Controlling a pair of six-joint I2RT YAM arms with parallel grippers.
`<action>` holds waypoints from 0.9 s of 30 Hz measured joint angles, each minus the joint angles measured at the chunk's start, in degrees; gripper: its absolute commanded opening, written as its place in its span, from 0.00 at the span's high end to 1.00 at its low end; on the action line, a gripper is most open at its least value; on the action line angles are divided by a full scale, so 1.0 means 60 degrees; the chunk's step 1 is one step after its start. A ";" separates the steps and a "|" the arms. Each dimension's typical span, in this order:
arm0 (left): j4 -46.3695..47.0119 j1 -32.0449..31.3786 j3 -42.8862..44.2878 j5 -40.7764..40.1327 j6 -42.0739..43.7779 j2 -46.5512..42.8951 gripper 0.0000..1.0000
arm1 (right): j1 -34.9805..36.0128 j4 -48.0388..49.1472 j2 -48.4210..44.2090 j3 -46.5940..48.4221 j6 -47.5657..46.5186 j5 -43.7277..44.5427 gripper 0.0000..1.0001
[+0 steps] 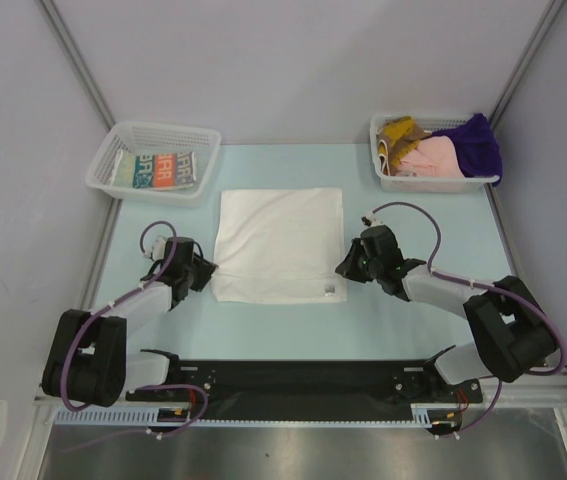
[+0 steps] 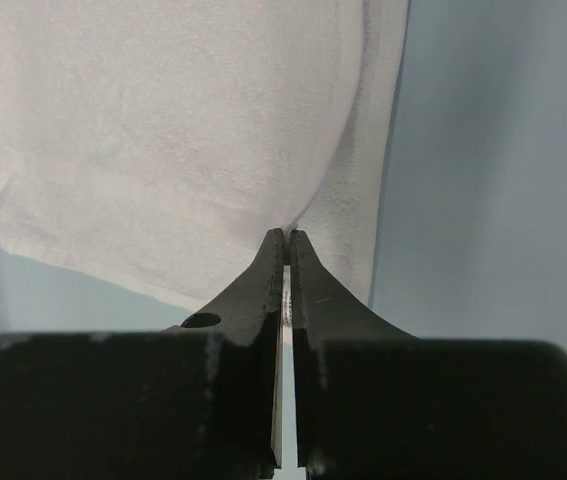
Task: Fold and stack the towels
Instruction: Fold the towel
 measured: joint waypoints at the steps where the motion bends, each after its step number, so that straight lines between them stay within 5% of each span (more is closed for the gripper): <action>1: 0.0000 0.0004 0.0000 -0.0004 0.0004 0.0000 0.60 | 0.0000 0.0004 -0.0004 0.0000 0.0000 0.0000 1.00; 16: -0.0080 0.0113 0.0029 -0.0098 0.0244 0.0004 0.72 | -0.0069 -0.0062 -0.0186 -0.0109 -0.0029 0.0036 1.00; 24: -0.0131 0.0127 0.0164 -0.0117 0.0940 0.0004 0.99 | -0.0076 -0.0073 -0.0306 -0.0109 -0.0036 0.0033 1.00; 27: -0.0055 0.0124 0.0164 -0.0058 0.1249 0.0000 1.00 | -0.0076 -0.0091 -0.0306 -0.0109 -0.0044 0.0036 1.00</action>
